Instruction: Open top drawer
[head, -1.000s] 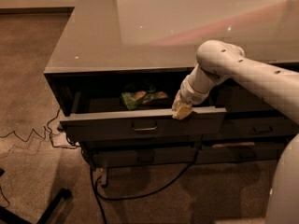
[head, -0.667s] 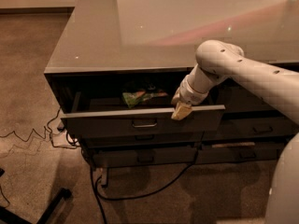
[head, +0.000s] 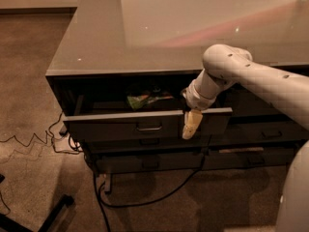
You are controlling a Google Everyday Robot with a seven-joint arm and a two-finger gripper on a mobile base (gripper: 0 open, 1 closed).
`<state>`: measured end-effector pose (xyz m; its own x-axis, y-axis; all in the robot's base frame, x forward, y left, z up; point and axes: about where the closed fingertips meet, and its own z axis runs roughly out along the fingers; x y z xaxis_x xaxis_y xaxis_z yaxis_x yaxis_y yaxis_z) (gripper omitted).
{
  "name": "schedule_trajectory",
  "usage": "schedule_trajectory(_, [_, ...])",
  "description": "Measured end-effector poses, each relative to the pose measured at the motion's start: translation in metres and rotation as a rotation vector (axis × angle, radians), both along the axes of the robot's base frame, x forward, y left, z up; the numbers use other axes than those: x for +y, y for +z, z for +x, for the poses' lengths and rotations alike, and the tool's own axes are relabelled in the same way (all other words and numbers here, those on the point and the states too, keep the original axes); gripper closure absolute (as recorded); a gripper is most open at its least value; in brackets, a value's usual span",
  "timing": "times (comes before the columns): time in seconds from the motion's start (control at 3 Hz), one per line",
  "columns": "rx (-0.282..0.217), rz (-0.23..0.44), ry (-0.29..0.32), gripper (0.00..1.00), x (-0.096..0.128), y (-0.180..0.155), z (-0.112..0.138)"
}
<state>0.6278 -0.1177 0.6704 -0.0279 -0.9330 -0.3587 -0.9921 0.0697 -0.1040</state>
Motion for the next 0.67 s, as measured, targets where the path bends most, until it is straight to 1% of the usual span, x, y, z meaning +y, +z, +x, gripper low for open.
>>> schedule_trajectory(0.33, [0.022,0.007,-0.001,0.00,-0.004,-0.011,-0.009])
schedule_trajectory(0.67, [0.034,-0.003,-0.012,0.00,-0.013,-0.018,-0.026])
